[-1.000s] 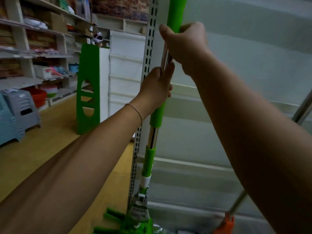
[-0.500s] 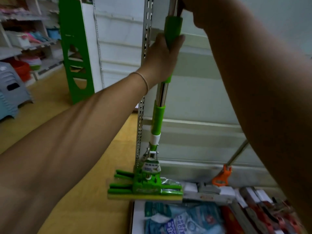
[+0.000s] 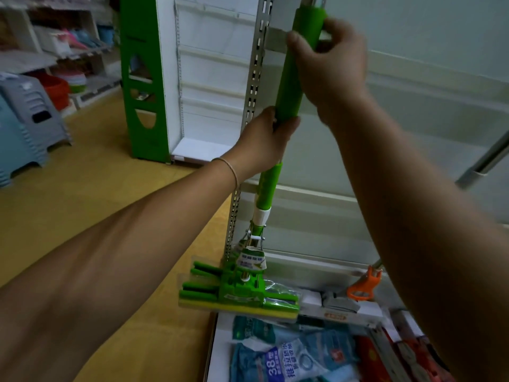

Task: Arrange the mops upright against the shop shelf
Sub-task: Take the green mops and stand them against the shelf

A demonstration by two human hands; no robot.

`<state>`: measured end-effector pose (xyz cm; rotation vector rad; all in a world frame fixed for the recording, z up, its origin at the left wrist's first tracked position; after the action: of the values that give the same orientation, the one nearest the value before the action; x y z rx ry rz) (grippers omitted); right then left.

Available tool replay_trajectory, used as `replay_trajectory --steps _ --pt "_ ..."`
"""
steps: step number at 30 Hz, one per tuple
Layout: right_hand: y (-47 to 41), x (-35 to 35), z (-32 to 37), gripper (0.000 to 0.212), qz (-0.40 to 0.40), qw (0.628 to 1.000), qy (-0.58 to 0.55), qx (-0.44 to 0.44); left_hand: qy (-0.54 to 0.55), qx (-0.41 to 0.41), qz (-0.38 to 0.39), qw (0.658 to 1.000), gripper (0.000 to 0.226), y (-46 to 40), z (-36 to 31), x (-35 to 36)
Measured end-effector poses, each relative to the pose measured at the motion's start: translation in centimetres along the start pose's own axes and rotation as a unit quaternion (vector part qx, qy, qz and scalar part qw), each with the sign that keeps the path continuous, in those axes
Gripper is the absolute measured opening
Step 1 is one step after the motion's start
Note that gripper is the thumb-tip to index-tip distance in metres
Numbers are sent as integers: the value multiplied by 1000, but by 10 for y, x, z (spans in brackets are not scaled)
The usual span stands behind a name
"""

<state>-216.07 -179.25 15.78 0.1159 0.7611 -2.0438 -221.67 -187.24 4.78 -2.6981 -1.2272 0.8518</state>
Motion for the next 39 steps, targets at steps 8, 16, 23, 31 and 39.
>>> replay_trajectory --steps 8,16,23,31,39 --pt "47 26 -80 21 33 998 -13 53 1 -33 -2 999 15 19 27 14" --pt "91 51 -155 34 91 989 -16 112 -11 -54 -12 998 32 55 72 45" --pt "139 74 -227 21 149 974 -31 168 -68 -118 -3 991 26 86 147 79" --pt "202 71 -344 30 195 942 13 272 -83 -232 39 968 55 159 242 103" --pt "256 113 -416 34 332 892 95 292 -77 -282 158 943 68 183 331 144"
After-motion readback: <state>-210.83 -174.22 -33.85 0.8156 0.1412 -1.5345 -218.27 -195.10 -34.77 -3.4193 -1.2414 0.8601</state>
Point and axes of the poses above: each hand's wrist, its own y-axis away from the middle knuckle, its own x-axis out of the palm, z = x × y, the point moved 9 cm from there along -y, towards the middle knuckle, and after that the axes turned 12 degrees about z, right-handed, at the moved point
